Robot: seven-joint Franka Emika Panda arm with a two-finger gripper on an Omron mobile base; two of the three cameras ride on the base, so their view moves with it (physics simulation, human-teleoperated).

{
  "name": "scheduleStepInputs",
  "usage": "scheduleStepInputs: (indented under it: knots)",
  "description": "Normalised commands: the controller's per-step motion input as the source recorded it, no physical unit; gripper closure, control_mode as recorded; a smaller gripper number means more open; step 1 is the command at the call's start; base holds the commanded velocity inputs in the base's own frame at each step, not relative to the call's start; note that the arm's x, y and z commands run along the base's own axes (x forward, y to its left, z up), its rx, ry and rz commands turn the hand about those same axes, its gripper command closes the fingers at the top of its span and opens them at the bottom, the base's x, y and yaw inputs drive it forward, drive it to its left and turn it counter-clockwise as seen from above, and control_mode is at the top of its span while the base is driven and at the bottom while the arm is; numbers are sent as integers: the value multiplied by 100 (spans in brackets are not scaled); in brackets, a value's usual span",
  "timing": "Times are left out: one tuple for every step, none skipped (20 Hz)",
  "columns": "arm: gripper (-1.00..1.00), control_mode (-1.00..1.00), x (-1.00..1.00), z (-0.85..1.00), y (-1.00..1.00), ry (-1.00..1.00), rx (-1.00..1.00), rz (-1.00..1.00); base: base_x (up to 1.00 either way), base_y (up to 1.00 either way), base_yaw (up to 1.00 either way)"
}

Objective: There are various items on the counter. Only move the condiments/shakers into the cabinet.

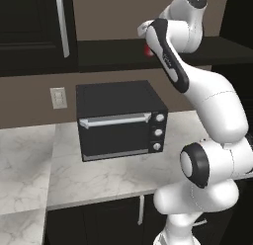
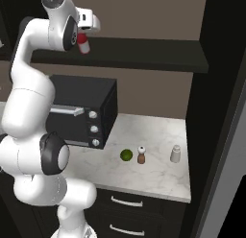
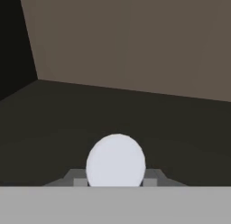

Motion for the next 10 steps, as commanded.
scheduleStepInputs:
  knots:
    - [-100, -100, 2, -29, 0, -7, 0, 0, 0, 0, 0]
    - [-100, -100, 3, -24, 0, -7, 0, 0, 0, 0, 0]
    - [-100, -100, 4, -21, 0, -9, 0, 0, 0, 0, 0]
    - [-100, -100, 7, -16, 0, -9, 0, 0, 0, 0, 0]
    - [-100, -100, 14, -14, 0, -8, 0, 0, 0, 0, 0]
    - [-100, -100, 9, -9, 0, -9, 0, 0, 0, 0, 0]
    - [-100, -100, 0, -5, 0, -12, 0, 0, 0, 0, 0]
    - [-100, -100, 3, -1, 0, -11, 0, 0, 0, 0, 0]
    - [-100, -100, 7, 0, 0, -10, 0, 0, 0, 0, 0]
    - [-100, -100, 14, 0, 0, -9, 0, 0, 0, 0, 0]
